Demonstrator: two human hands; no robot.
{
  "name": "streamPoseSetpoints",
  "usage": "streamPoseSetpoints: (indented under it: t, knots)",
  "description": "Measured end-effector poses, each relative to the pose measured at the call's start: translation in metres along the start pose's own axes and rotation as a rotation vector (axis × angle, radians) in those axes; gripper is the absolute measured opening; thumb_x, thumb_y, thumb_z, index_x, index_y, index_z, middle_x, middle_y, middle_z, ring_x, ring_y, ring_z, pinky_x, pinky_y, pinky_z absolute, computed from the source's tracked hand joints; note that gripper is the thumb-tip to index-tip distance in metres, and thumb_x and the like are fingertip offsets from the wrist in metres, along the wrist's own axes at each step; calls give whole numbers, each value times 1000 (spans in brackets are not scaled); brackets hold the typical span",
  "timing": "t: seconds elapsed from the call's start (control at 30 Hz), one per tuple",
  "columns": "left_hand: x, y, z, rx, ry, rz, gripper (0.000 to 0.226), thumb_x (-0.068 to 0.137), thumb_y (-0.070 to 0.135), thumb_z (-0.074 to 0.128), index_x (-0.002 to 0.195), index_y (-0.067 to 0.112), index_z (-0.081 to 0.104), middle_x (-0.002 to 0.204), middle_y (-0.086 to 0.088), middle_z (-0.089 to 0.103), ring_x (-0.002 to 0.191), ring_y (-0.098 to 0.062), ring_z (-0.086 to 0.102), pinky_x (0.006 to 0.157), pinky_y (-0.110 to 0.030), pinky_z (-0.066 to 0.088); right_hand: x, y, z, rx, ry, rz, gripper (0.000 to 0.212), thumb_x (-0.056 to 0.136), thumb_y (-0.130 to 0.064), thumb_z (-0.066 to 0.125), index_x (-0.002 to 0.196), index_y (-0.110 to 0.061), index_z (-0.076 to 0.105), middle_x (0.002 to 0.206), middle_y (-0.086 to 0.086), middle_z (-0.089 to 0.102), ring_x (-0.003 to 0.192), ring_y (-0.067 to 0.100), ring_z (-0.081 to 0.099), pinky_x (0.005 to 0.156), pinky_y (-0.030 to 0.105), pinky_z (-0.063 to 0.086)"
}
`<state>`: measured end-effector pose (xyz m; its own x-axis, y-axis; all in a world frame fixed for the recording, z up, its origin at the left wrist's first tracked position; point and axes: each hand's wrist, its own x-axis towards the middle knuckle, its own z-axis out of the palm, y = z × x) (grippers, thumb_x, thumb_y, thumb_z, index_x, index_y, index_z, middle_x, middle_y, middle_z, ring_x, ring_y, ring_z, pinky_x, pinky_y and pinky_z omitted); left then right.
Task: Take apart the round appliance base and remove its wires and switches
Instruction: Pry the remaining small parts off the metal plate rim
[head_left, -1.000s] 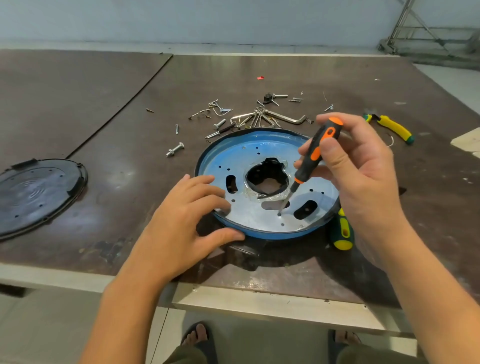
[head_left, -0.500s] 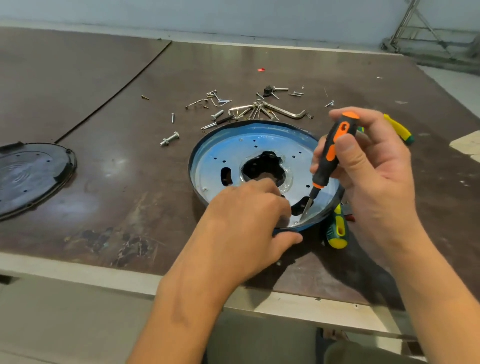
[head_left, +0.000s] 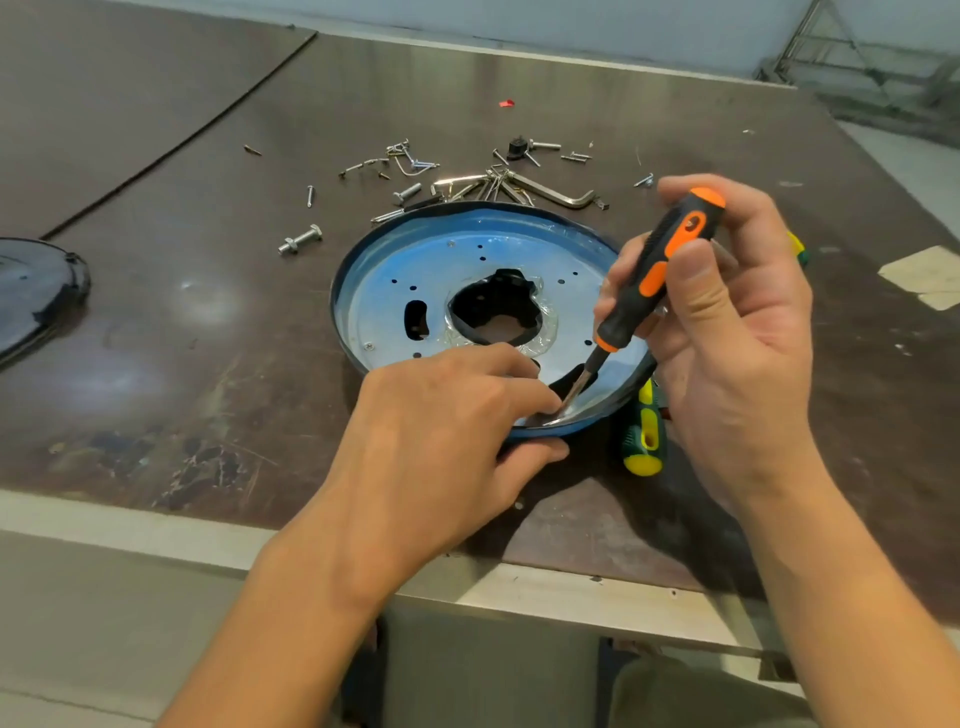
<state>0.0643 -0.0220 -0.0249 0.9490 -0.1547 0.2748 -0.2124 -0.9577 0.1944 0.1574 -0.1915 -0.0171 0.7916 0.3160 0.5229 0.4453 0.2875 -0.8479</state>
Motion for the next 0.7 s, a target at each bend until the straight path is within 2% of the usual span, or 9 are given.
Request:
streamPoseSetpoints:
  t: [0.3, 0.5, 0.6, 0.7]
  knots:
    - [-1, -1, 3, 42, 5, 23, 32, 89, 62, 50, 109, 41, 65, 111, 19, 67, 93, -6, 67, 61, -28, 56, 4, -3, 0, -18, -44, 22, 33, 102, -30, 55, 130, -13, 53, 92, 12, 64, 78, 30, 65, 70, 39, 54]
    - [-2, -1, 5, 58, 16, 38, 32, 90, 59, 52, 111, 40, 65, 112, 17, 67, 92, -8, 67, 63, -30, 56, 6, -11, 0, -82, -101, 21, 28, 103, -19, 54, 128, -8, 58, 101, 10, 65, 92, 29, 68, 80, 42, 58]
    - [-2, -1, 6, 58, 17, 34, 31, 90, 59, 52, 111, 40, 65, 113, 17, 67, 92, -8, 67, 64, -30, 56, 6, -13, -1, -91, -126, 41, 28, 104, -13, 51, 131, -7, 58, 104, 8, 64, 93, 28, 68, 84, 48, 59]
    - [-2, -1, 6, 51, 18, 29, 32, 91, 59, 50, 111, 40, 65, 114, 18, 67, 93, -9, 67, 66, -31, 57, 6, -17, 2, -89, -142, 20, 37, 104, -8, 48, 141, -12, 49, 104, 20, 60, 92, 32, 67, 86, 47, 59]
